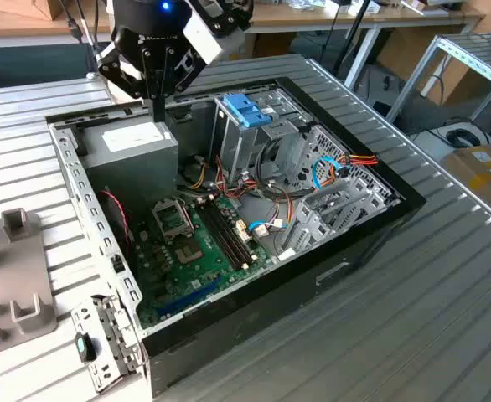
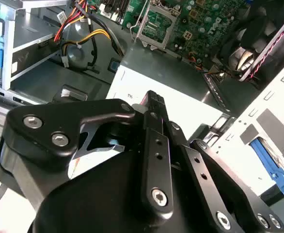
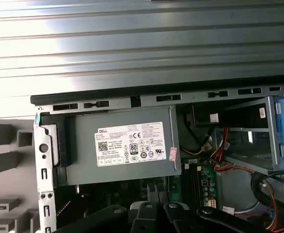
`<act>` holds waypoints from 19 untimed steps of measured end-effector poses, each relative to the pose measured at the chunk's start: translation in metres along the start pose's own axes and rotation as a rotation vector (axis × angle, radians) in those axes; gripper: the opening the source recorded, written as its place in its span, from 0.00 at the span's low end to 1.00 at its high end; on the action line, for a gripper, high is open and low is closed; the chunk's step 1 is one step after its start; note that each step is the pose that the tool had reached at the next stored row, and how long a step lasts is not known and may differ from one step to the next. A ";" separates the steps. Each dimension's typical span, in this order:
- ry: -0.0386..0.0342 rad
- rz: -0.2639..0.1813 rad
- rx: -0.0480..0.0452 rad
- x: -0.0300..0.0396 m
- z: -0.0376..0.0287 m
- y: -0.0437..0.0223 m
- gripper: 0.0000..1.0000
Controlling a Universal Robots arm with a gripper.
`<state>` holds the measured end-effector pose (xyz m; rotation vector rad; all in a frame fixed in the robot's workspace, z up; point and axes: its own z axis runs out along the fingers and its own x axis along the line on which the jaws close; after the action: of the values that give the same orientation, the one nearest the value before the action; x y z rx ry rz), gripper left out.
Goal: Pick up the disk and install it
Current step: 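Reach for the disk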
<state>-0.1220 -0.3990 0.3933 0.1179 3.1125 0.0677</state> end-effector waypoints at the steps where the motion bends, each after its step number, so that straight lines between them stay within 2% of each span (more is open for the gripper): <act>1: 0.0000 0.000 0.0001 0.0005 0.0000 0.0000 0.10; 19: 0.0000 0.000 0.0000 0.0059 -0.0002 -0.0004 0.10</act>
<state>-0.1279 -0.3989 0.3933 0.1180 3.1125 0.0676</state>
